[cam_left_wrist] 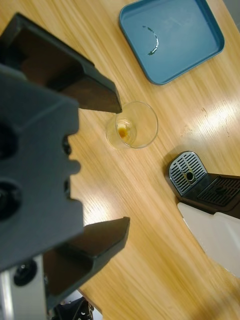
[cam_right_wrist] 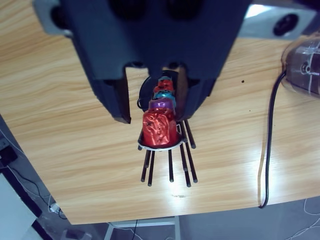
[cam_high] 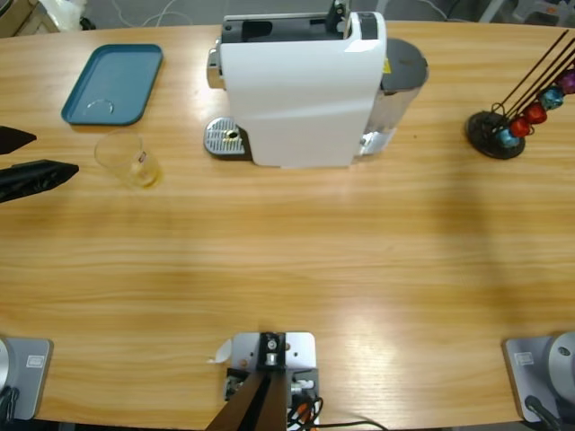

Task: Pour coffee

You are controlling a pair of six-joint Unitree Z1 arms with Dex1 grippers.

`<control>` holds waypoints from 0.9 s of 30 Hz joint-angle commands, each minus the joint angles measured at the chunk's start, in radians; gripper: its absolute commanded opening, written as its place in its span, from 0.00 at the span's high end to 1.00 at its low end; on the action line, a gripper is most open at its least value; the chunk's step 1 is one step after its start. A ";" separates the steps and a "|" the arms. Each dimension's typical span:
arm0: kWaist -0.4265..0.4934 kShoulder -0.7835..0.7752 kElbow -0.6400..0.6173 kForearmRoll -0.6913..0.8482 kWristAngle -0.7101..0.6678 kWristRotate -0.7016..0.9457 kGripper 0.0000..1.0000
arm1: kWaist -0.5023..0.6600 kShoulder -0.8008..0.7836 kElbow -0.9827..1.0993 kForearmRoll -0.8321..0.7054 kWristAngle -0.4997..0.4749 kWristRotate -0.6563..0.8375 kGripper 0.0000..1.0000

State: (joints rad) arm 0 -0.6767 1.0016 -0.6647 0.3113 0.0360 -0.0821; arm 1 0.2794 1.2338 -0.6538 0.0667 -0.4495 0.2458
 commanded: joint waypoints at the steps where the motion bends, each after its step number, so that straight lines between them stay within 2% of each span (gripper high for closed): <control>1: -0.013 0.032 0.037 -0.012 -0.011 -0.004 0.11 | -0.019 0.017 0.036 -0.006 0.006 0.007 0.74; 12: -0.012 0.038 0.036 -0.014 -0.015 -0.004 0.11 | 0.034 -0.015 0.025 -0.030 0.008 -0.041 0.75; 14: -0.013 0.040 0.036 -0.014 -0.015 -0.004 0.11 | 0.038 -0.027 0.017 -0.029 0.006 -0.049 0.82; 15: -0.013 0.040 0.036 -0.014 -0.015 -0.004 0.11 | 0.039 -0.035 0.011 -0.028 0.005 -0.053 0.83; 22: -0.013 0.038 0.037 -0.013 -0.015 -0.004 0.11 | 0.046 -0.090 -0.052 0.058 -0.006 -0.074 0.83; 24: -0.013 0.038 0.037 -0.013 -0.015 -0.004 0.11 | 0.046 -0.100 -0.058 0.074 -0.006 -0.074 0.87; 27: -0.013 0.038 0.037 -0.013 -0.015 -0.004 0.11 | 0.046 -0.117 -0.069 0.094 -0.006 -0.074 0.87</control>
State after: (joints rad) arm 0 -0.6767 1.0210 -0.6647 0.3096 0.0347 -0.0821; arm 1 0.3129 1.1660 -0.7038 0.1125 -0.4470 0.1850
